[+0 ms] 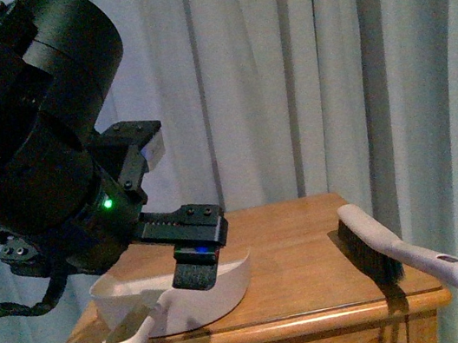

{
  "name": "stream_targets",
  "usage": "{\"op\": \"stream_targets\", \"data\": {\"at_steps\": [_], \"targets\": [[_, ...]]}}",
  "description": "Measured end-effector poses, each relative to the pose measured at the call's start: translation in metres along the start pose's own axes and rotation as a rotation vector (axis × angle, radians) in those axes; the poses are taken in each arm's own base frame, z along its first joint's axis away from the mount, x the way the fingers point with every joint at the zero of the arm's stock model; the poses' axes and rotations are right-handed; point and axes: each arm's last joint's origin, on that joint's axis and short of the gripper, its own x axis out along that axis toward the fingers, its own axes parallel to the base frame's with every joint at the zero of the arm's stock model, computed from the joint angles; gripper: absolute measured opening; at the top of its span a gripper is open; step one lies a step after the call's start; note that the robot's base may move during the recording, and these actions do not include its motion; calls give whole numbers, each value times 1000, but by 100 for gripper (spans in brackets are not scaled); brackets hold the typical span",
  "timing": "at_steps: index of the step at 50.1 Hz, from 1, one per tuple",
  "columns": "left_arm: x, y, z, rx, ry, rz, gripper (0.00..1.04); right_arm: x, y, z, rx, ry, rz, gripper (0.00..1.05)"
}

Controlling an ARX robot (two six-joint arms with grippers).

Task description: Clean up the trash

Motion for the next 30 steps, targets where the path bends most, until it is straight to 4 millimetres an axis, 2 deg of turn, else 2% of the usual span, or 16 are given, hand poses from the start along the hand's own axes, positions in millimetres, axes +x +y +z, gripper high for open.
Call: {"op": "stream_targets", "data": {"at_steps": [14, 30], "targets": [[23, 2, -8, 5, 36, 35, 97, 0, 0, 0, 0, 0, 0, 97], [29, 11, -9, 4, 28, 63, 97, 0, 0, 0, 0, 0, 0, 97]]}}
